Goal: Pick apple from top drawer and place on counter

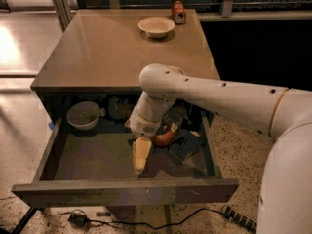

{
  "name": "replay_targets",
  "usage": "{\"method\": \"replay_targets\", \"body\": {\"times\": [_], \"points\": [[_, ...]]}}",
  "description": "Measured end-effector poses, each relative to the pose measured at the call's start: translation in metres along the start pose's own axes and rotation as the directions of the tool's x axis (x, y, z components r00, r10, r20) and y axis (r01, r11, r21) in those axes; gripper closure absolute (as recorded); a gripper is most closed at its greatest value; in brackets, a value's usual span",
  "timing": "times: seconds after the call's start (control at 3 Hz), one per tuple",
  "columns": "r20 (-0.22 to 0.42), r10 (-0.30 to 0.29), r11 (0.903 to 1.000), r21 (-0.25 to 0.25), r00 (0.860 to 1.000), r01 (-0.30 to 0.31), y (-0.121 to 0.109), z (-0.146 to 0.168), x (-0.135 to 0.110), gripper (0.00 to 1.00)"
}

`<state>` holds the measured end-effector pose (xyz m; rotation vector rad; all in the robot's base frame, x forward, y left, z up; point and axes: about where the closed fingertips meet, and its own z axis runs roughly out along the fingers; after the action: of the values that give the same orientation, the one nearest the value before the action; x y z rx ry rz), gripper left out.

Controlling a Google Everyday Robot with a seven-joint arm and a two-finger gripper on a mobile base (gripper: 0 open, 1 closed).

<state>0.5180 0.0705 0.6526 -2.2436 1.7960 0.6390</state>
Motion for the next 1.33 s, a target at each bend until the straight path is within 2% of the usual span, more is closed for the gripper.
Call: {"method": "replay_targets", "body": {"times": [0.33, 0.67, 1.0, 1.33], "points": [[-0.001, 0.001, 1.0000, 0.000, 1.000, -0.001, 0.0000, 0.0001, 0.0000, 0.00], [-0.087, 0.055, 0.9980, 0.036, 0.995, -0.052, -0.0023, 0.0019, 0.0031, 0.00], [-0.199, 0.122, 0.9905, 0.086, 0.972, -0.107, -0.0013, 0.0030, 0.0079, 0.00], [-0.199, 0.123, 0.9905, 0.086, 0.972, -0.107, -0.0013, 0.0030, 0.0080, 0.00]]}}
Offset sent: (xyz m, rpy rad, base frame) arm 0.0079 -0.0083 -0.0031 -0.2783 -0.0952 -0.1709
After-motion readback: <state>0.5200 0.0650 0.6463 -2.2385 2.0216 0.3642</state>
